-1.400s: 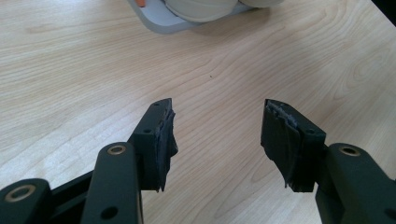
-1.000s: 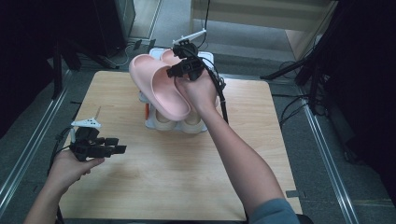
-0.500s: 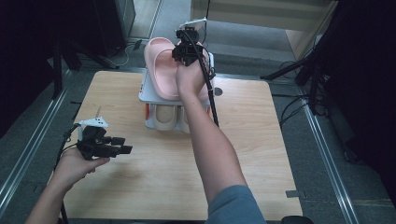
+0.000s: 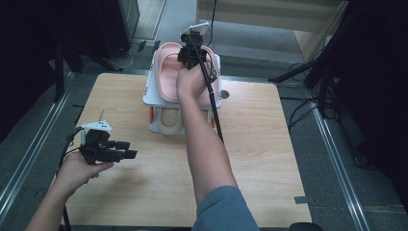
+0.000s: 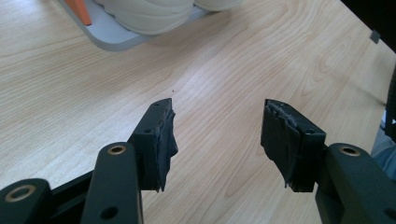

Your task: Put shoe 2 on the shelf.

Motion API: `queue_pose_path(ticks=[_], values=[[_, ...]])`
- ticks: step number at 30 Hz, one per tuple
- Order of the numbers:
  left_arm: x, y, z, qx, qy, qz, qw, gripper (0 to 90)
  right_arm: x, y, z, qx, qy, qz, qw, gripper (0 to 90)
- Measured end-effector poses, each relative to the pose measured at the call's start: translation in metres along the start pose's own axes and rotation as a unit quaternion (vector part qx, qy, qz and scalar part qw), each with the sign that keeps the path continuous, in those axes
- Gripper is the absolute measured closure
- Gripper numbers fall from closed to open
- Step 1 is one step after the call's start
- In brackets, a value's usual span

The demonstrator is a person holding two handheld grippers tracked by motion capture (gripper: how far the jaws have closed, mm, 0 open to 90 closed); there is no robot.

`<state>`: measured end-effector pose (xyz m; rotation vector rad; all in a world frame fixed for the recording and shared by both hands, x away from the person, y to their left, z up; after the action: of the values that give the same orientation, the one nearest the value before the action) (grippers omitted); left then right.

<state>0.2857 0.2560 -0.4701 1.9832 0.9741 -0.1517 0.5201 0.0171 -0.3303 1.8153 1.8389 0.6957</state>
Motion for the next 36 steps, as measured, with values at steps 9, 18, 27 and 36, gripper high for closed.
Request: queue_pose_path(ticks=[9,18,27,36], values=[[0.0003,0.0008,-0.0001,-0.003,-0.006,-0.002,1.0,44.3,0.0028,0.002,0.0044,0.0,-0.008,0.026,0.9996,71.0],[0.001,0.0015,0.0011,-0.001,-0.005,0.0,1.0,44.3,0.0057,0.0011,0.0068,-0.007,-0.004,0.025,0.9996,64.7],[0.0025,0.0011,-0.0001,0.0,-0.006,-0.002,1.0,44.3,0.0064,-0.0017,0.0068,-0.011,0.005,0.0,0.9999,55.6],[0.0045,0.0019,-0.0002,0.0,-0.007,-0.004,1.0,44.3,0.0019,-0.0055,0.0003,-0.012,0.026,-0.012,0.9995,51.4]])
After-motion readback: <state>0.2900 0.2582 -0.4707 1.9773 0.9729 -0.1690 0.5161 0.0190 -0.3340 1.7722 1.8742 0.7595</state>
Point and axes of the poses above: each handheld gripper's, and its own axes: z roughly forward along the jaws, y roughly out of its top, x roughly to its left, the point moved 1 cm from there along z, roughly forward along the jaws, and after that the axes turned 9 degrees about -y, right-handed, at the moved point
